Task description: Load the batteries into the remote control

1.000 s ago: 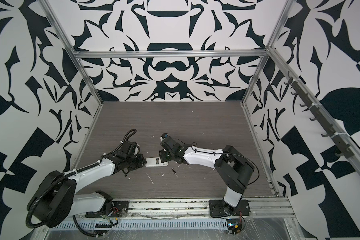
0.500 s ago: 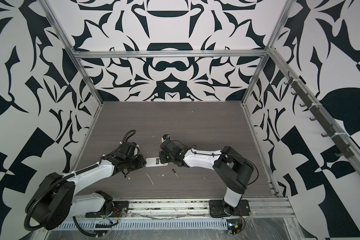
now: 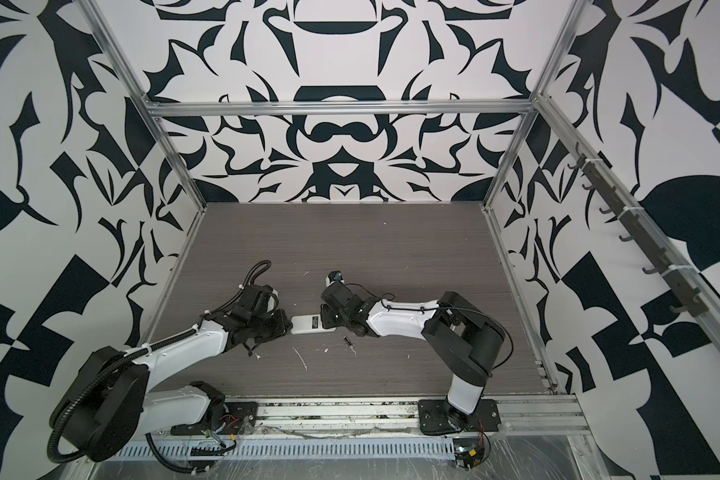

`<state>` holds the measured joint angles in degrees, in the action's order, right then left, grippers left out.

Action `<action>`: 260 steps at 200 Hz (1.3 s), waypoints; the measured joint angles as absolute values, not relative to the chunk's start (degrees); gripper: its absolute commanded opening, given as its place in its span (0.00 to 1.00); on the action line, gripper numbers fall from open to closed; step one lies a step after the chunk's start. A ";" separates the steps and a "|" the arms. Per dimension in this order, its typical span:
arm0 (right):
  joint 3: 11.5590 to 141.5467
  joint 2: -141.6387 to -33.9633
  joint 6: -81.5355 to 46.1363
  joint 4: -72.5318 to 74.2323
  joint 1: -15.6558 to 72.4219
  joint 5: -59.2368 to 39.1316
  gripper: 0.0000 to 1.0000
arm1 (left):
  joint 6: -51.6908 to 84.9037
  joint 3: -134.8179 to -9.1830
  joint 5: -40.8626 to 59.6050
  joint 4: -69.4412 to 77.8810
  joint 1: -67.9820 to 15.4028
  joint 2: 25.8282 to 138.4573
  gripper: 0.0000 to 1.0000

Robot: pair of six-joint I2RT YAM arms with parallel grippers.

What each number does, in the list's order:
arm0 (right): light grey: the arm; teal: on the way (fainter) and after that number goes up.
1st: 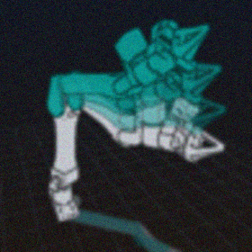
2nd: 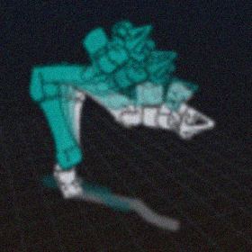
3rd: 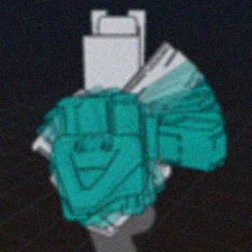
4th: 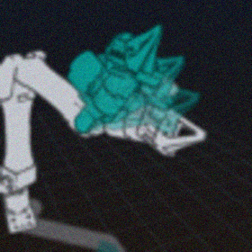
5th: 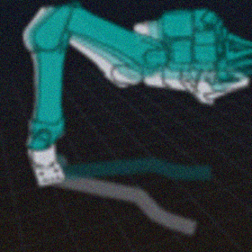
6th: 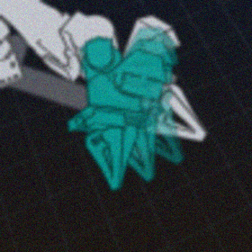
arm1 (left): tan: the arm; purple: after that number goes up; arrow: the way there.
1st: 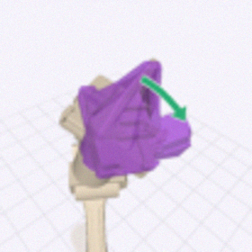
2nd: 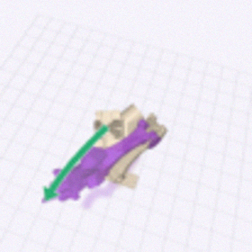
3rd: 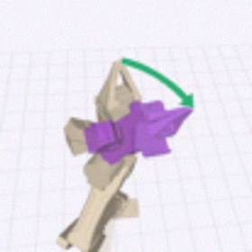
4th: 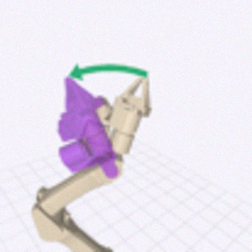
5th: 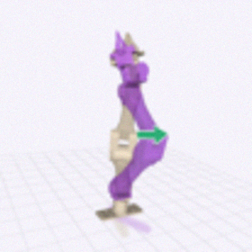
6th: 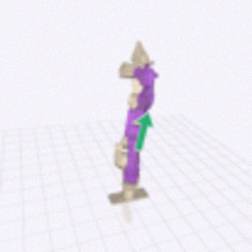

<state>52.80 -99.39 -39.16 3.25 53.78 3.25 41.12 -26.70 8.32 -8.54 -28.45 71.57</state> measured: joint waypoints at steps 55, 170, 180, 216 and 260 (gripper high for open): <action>52.27 -101.03 -40.14 5.13 53.80 3.51 0.00 | 41.12 -26.65 8.38 -8.56 -28.45 71.48 0.15; 51.88 -101.32 -41.25 7.05 54.00 3.66 0.00 | 41.12 -26.63 8.40 -8.58 -28.45 71.46 0.15; 51.83 -101.32 -41.47 7.09 54.00 3.66 0.00 | 41.12 -26.63 8.40 -8.58 -28.45 71.46 0.15; 51.48 -101.32 -41.95 7.62 54.04 3.68 0.03 | 41.12 -26.63 8.40 -8.56 -28.45 71.46 0.15; 51.18 -101.32 -42.30 7.75 54.35 3.73 0.06 | 41.17 -26.59 8.40 -8.58 -28.45 71.24 0.15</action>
